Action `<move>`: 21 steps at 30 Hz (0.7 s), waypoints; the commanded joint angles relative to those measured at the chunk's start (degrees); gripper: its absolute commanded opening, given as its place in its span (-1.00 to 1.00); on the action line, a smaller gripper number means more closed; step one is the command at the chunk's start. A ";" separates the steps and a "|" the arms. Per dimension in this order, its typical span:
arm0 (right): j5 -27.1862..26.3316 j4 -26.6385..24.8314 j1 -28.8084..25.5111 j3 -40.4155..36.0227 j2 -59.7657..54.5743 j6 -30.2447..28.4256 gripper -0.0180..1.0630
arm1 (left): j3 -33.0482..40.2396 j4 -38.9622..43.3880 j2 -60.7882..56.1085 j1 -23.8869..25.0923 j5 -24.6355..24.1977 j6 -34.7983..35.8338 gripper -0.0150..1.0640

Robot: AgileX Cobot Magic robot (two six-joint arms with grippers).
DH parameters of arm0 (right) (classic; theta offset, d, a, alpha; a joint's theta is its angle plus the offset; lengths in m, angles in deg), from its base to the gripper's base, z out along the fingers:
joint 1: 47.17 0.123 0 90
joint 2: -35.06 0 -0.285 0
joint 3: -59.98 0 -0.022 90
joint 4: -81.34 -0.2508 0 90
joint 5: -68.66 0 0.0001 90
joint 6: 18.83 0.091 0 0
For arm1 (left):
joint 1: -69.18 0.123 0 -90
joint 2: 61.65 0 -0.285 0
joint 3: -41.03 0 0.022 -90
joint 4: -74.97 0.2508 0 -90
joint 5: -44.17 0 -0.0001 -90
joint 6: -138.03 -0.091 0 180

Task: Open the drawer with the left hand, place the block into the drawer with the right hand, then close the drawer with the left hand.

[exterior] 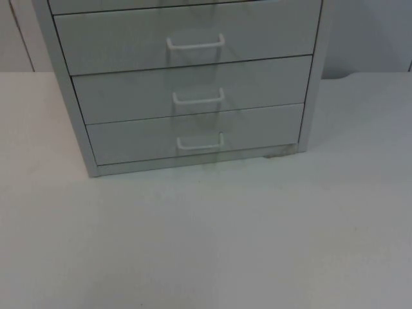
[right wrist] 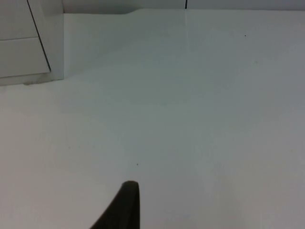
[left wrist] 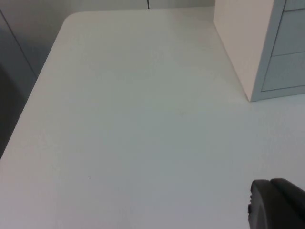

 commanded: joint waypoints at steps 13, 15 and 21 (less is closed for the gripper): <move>-0.67 0.15 0.31 0.00 0.25 -0.24 0.98 | 0.31 -0.49 -0.22 0.12 0.65 0.02 0.98; -0.67 0.28 0.31 0.00 0.25 0.19 0.98 | 0.31 -0.49 -0.22 0.12 0.65 0.33 0.97; -0.67 1.58 0.31 0.00 0.25 2.02 0.98 | 0.31 -0.49 -0.22 0.12 0.65 0.33 0.97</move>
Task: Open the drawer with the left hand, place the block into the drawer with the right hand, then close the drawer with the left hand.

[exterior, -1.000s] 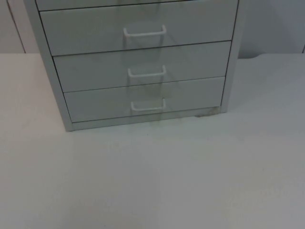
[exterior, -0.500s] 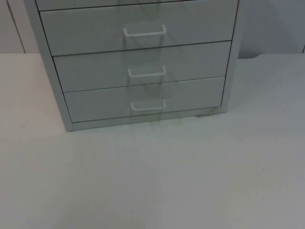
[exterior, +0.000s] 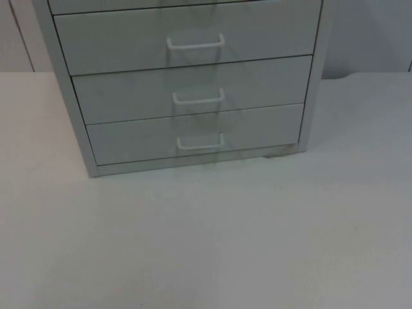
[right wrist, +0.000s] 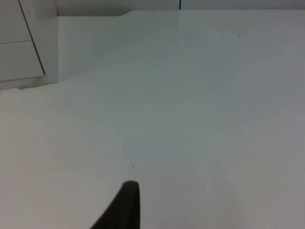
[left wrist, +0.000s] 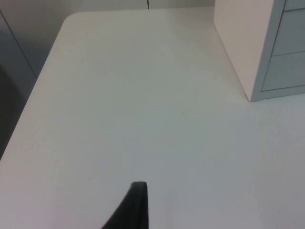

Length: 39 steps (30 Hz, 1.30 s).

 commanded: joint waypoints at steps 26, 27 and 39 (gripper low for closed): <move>-0.53 0.51 0.31 0.00 0.25 2.04 0.98 | 0.31 -0.59 -0.22 0.12 0.65 0.42 0.97; -0.53 0.51 0.31 0.00 0.25 2.04 0.98 | 0.31 -0.59 -0.22 0.12 0.65 0.42 0.97; -0.53 0.51 0.31 0.00 0.25 2.17 0.98 | 0.31 -0.59 -0.22 0.12 0.65 0.42 0.97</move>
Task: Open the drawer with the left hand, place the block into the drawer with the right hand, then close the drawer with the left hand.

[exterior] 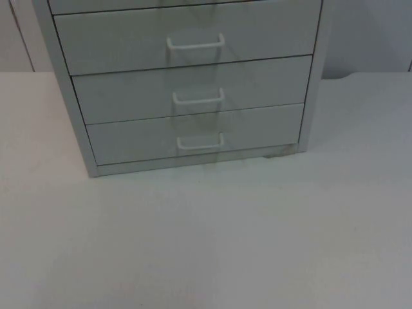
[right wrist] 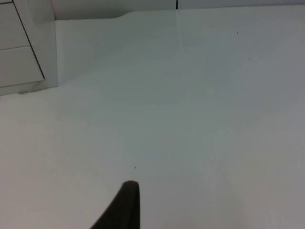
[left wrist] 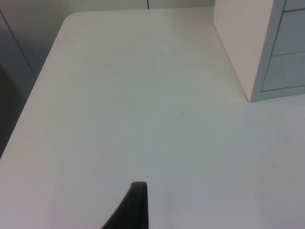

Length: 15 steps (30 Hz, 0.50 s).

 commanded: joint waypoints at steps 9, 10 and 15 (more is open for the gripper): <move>-0.49 0.17 0.31 0.00 0.25 0.25 0.98 | 0.31 -0.30 -0.22 0.12 0.65 0.00 0.97; -0.49 0.17 0.31 0.00 0.25 0.25 0.98 | 0.31 -0.30 -0.22 0.12 0.65 0.00 0.97; -0.49 0.17 0.31 0.00 0.25 0.25 0.98 | 0.31 -0.30 -0.22 0.12 0.65 0.00 0.97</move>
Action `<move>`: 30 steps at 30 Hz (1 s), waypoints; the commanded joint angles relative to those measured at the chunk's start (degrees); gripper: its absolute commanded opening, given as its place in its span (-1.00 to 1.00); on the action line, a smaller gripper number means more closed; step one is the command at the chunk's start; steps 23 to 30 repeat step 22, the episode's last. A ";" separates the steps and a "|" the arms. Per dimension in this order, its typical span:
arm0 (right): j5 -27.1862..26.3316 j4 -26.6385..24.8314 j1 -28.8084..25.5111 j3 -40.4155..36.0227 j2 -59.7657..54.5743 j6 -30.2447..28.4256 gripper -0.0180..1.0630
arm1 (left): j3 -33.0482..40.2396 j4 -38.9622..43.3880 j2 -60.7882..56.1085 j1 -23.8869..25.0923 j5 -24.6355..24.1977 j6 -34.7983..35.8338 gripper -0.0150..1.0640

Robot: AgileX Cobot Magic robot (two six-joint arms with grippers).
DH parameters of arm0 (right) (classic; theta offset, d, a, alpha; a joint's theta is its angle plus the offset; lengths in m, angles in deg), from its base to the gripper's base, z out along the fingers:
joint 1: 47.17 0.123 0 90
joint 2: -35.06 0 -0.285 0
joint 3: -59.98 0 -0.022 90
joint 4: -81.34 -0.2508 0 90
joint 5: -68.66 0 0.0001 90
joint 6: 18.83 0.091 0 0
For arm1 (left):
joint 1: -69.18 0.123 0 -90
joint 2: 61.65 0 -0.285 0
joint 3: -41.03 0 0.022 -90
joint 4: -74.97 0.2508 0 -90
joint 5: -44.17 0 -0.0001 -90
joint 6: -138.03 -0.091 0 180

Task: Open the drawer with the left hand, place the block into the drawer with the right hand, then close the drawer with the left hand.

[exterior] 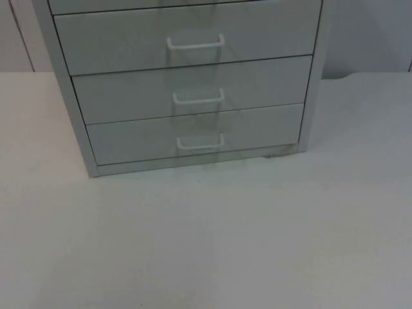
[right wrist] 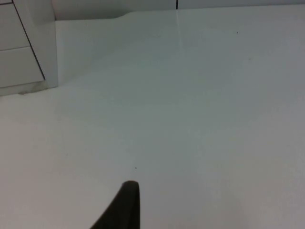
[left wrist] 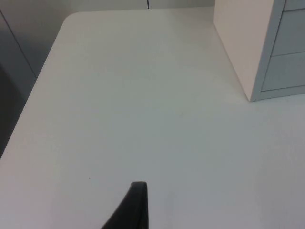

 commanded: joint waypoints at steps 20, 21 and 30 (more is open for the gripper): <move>-0.49 0.27 0.31 0.00 0.25 -0.03 0.98 | 0.31 -0.30 -0.22 0.12 0.65 0.00 0.97; -0.49 0.27 0.79 0.00 0.25 -0.03 0.98 | 0.31 -0.12 -0.22 -0.01 0.65 0.00 0.97; -0.49 0.27 1.65 0.00 0.25 -0.03 0.98 | 0.31 -0.12 -0.22 -0.01 0.65 0.00 0.97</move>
